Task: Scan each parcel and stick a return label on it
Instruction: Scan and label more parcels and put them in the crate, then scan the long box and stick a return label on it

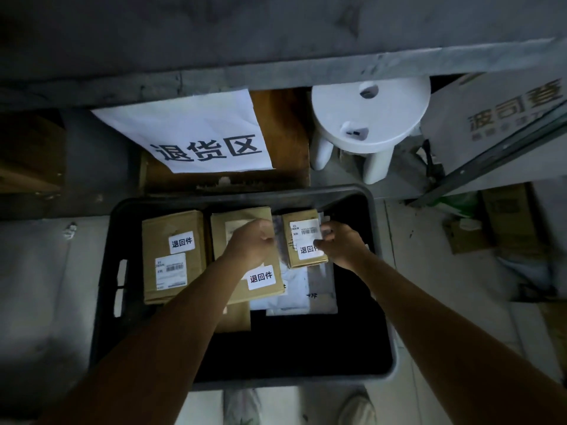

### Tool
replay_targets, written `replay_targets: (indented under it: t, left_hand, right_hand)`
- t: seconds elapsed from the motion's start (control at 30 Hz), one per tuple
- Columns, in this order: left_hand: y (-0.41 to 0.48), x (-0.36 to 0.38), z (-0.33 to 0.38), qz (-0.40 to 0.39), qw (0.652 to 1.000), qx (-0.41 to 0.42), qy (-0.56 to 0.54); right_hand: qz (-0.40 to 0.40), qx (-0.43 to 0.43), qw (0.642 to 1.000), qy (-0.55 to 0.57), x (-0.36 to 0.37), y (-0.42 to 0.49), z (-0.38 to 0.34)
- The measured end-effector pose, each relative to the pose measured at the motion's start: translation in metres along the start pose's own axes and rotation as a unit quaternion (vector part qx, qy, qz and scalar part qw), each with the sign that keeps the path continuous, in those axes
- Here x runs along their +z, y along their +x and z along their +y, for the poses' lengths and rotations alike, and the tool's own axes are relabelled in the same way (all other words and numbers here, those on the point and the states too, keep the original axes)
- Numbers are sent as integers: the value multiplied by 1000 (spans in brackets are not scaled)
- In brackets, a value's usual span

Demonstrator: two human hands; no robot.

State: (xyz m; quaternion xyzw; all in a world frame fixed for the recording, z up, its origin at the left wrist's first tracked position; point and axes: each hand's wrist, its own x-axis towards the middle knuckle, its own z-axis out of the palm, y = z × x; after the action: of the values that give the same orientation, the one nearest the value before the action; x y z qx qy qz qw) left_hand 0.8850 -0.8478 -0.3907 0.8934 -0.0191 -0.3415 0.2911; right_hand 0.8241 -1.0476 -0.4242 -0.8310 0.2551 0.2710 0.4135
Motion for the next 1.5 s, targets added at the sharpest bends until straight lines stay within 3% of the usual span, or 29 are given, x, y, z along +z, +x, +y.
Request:
replay_targets:
  t: [0.23, 0.53, 0.77, 1.0, 1.27, 1.5]
  left_hand:
    - [-87, -97, 91, -10, 987, 49, 149]
    - [-247, -243, 314, 30, 953, 174, 244]
    - [-356, -287, 467, 38, 913, 300, 275]
    - [-464, -230, 584, -5, 850, 434, 297]
    - [-598, -85, 659, -58, 771, 529, 350]
    - [-685, 51, 679, -93, 750, 552, 353]
  right_hand:
    - [-20, -44, 986, -161, -127, -110, -81]
    - [117, -67, 964, -229, -332, -319, -195]
    - [225, -1, 952, -206, -447, -495, -219]
    - [336, 88, 928, -138, -493, -668, -150]
    - [419, 187, 884, -94, -494, -830, -7]
    - [448, 205, 870, -29, -487, -909, 123]
